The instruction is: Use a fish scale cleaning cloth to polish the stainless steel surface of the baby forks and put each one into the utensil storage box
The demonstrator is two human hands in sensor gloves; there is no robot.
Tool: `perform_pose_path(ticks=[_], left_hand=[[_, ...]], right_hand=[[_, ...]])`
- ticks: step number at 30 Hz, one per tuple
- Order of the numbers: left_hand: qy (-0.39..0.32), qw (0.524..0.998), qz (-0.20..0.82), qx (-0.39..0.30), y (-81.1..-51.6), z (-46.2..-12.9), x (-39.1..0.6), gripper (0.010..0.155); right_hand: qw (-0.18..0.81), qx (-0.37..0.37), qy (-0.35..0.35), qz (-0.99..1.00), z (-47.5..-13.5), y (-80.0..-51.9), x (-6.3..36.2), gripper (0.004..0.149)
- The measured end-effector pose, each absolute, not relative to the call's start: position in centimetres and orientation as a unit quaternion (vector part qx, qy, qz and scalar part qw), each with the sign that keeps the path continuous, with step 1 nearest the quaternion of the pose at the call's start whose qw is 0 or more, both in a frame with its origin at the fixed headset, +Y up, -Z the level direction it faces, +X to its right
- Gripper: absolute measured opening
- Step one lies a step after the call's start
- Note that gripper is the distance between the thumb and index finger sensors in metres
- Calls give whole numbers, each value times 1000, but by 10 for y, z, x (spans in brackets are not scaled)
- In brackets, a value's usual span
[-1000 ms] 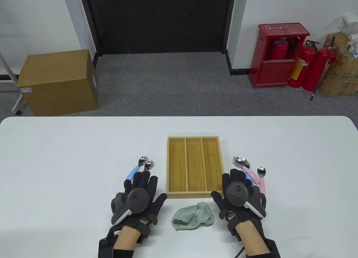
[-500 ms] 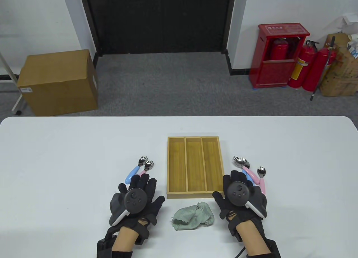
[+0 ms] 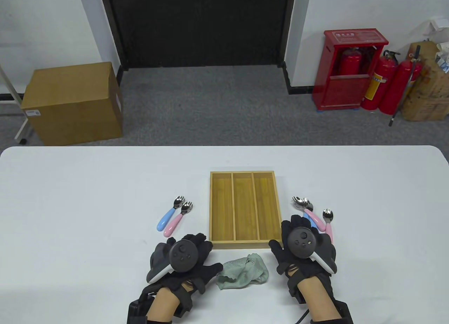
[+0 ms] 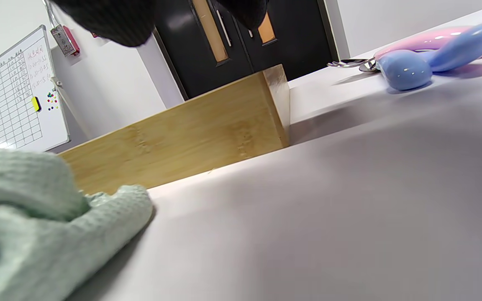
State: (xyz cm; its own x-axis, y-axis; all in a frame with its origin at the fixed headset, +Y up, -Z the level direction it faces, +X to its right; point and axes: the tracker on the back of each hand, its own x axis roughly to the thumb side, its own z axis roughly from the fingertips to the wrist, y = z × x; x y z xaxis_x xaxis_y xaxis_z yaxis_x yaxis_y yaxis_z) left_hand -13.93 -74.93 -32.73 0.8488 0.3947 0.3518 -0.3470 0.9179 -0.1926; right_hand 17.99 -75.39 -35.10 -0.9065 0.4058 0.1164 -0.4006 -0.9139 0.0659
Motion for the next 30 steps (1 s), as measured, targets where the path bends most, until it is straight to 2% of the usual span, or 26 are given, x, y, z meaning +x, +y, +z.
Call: perform_pose_path(ticks=[10, 13, 16, 21, 30], left_hand=[[-223, 965, 96, -103, -758, -318, -99, 81], [-219, 968, 73, -96, -763, -318, -91, 78], [-212, 971, 66, -86, -764, -317, -86, 71], [-208, 973, 75, -61, -763, -317, -83, 45], [-204, 972, 117, 8, -752, -316, -93, 39]], right_hand=[[209, 57, 26, 976, -352, -755, 181, 76], [209, 58, 26, 976, -352, -755, 181, 76], [207, 57, 28, 976, -352, -755, 181, 76], [207, 58, 28, 976, -353, -755, 181, 76], [207, 56, 28, 976, -353, -756, 181, 75]])
